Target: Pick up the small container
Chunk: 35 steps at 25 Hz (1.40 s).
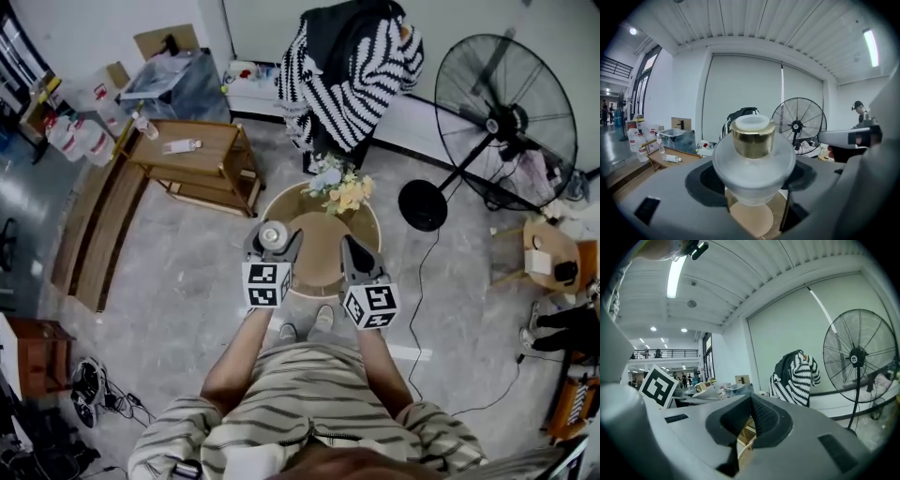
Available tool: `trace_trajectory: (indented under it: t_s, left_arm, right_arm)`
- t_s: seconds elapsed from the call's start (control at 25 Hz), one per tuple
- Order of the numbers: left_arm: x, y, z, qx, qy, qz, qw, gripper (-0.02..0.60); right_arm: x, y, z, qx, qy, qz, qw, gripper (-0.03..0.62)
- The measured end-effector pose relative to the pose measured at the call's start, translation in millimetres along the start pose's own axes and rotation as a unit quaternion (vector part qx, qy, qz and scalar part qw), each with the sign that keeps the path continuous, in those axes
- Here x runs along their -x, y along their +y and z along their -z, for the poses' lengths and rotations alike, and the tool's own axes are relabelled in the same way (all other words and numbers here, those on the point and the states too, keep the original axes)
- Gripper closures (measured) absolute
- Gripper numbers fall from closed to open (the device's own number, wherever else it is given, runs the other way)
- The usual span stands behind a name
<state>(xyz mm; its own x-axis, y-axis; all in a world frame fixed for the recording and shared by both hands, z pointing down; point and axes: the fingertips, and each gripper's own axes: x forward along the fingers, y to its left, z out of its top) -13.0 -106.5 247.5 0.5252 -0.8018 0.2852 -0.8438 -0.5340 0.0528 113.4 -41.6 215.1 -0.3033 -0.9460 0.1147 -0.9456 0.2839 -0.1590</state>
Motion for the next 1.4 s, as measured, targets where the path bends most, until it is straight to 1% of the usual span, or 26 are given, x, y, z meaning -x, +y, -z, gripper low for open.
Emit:
trace_trajectory:
  t_s: [0.2, 0.64, 0.8, 1.04, 1.4]
  left_arm:
    - [6.5, -5.9, -14.5, 0.000, -0.009, 0.009, 0.9999, 0.252]
    - [23.1, -10.5, -30.4, -0.013, -0.026, 0.019, 0.9994, 0.252]
    - [20.3, -11.6, -37.2, -0.014, -0.035, 0.021, 0.9991, 0.252]
    - [11.7, -10.9, -48.8, -0.020, -0.046, 0.023, 0.9985, 0.253]
    - [5.4, -11.6, -47.7, -0.018, -0.047, 0.032, 0.9982, 0.252]
  right_arm:
    - [3.2, -4.8, -16.6, 0.010, -0.012, 0.003, 1.000, 0.585]
    - [-1.4, -5.9, -24.9, 0.016, -0.027, 0.006, 0.999, 0.586]
    - [-7.7, -9.8, -28.5, 0.026, -0.029, 0.005, 0.999, 0.588]
    - [-20.2, -14.4, -34.9, 0.024, -0.034, 0.001, 0.999, 0.588]
    - [-24.7, -19.2, -34.9, 0.020, -0.034, 0.005, 0.999, 0.588]
